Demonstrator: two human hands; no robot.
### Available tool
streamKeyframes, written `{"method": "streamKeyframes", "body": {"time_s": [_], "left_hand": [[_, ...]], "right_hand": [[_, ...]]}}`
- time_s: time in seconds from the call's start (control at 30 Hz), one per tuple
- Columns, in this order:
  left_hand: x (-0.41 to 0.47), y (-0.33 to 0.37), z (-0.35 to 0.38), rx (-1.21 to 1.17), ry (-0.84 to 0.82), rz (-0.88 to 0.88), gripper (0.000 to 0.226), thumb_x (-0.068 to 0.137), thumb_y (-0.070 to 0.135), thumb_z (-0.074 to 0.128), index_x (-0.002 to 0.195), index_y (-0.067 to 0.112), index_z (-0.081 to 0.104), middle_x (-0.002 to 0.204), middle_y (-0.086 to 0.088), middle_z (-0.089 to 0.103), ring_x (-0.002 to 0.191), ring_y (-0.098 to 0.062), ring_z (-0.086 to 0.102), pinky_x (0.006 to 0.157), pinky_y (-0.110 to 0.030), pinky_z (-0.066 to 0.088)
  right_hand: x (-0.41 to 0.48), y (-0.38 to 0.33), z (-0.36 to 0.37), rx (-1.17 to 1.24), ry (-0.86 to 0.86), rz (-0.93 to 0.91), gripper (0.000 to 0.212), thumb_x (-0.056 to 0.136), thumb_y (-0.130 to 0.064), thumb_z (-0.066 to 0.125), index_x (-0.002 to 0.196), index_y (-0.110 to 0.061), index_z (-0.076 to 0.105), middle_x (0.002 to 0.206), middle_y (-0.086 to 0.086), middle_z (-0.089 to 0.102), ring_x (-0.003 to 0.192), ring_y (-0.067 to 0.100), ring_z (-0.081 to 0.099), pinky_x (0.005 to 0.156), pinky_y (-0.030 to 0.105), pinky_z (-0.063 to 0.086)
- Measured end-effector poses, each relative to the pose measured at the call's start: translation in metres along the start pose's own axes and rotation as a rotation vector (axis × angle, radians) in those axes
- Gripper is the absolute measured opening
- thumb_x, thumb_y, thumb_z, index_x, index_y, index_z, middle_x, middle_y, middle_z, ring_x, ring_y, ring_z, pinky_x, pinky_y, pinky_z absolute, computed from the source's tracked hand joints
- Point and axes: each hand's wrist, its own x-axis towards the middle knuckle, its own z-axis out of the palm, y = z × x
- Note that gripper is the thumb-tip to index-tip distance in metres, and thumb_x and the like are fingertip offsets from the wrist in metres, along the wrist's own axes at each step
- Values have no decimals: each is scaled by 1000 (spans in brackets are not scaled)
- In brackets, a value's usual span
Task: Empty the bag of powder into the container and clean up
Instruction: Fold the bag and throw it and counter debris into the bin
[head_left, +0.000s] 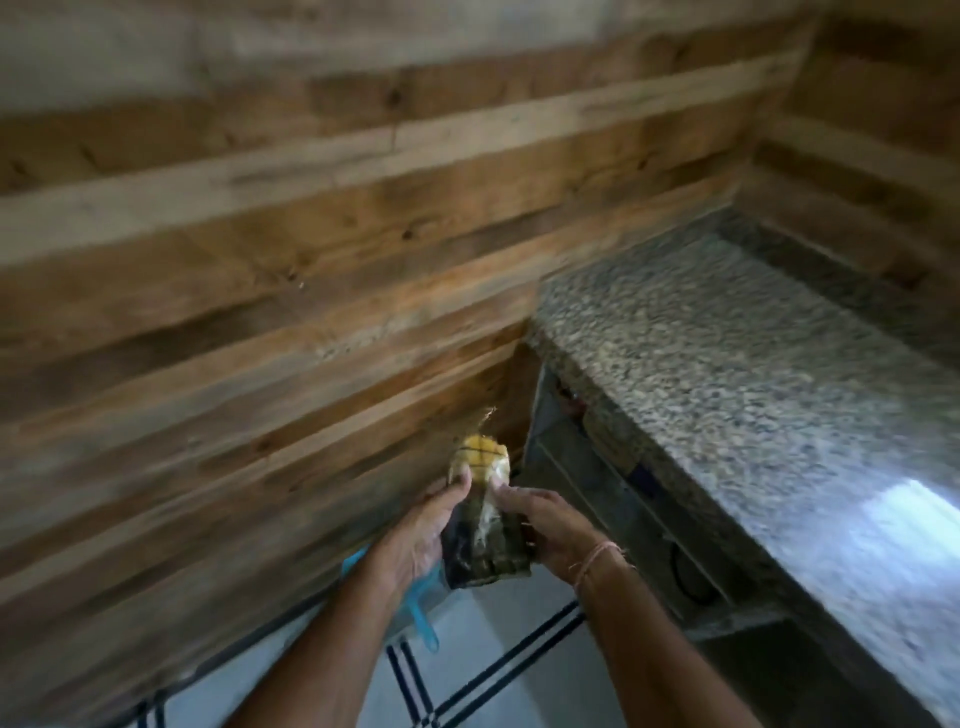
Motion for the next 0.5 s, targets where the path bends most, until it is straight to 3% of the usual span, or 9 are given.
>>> {"method": "streamKeyframes", "body": {"time_s": [0.1, 0.17, 0.23, 0.3, 0.37, 0.4, 0.5], "left_hand": [[-16, 26, 44, 82, 34, 52, 39, 99, 39, 60, 127, 13, 64, 120, -17, 73, 102, -25, 72, 70, -31, 60], [-18, 37, 70, 115, 74, 106, 39, 98, 32, 64, 124, 3, 65, 113, -20, 74, 94, -26, 73, 66, -30, 60], [-18, 47, 103, 154, 64, 191, 36, 97, 25, 66, 120, -3, 67, 102, -18, 78, 85, -22, 75, 62, -27, 58], [-11, 52, 129, 201, 98, 282, 33, 95, 21, 69, 119, -1, 64, 98, -11, 77, 77, -15, 73, 58, -25, 55], [-5, 54, 151, 243, 142, 329, 37, 94, 24, 73, 121, 9, 52, 104, -8, 69, 86, -15, 67, 65, -28, 51], [-2, 53, 160, 261, 143, 348, 38, 93, 25, 73, 119, 15, 47, 104, -9, 66, 90, -18, 64, 70, -30, 49], [15, 52, 180, 322, 0, 397, 27, 91, 20, 74, 107, 19, 52, 96, -11, 64, 94, -23, 59, 79, -31, 46]], "right_hand": [[-34, -19, -14, 57, 34, -88, 17, 90, -31, 75, 98, -17, 81, 109, 11, 78, 108, 31, 70, 104, 52, 52], [-48, -29, -28, 177, 55, -222, 19, 86, -18, 79, 98, -5, 75, 107, 22, 75, 103, 38, 69, 103, 58, 52], [-65, -39, -50, 285, 126, -338, 37, 80, -13, 84, 106, 4, 64, 108, 30, 70, 96, 39, 71, 88, 54, 59], [-75, -50, -66, 305, 213, -403, 59, 77, -15, 87, 123, 0, 54, 124, 29, 67, 104, 42, 71, 88, 56, 60], [-85, -57, -82, 298, 281, -447, 54, 79, -14, 81, 122, -20, 48, 122, 26, 67, 104, 43, 70, 93, 64, 55], [-89, -58, -91, 279, 282, -478, 44, 86, -10, 75, 117, -24, 47, 113, 26, 69, 95, 42, 69, 88, 64, 54], [-99, -61, -119, 205, 303, -564, 28, 97, 4, 55, 111, -21, 55, 90, 20, 69, 75, 33, 67, 68, 45, 57]]}}
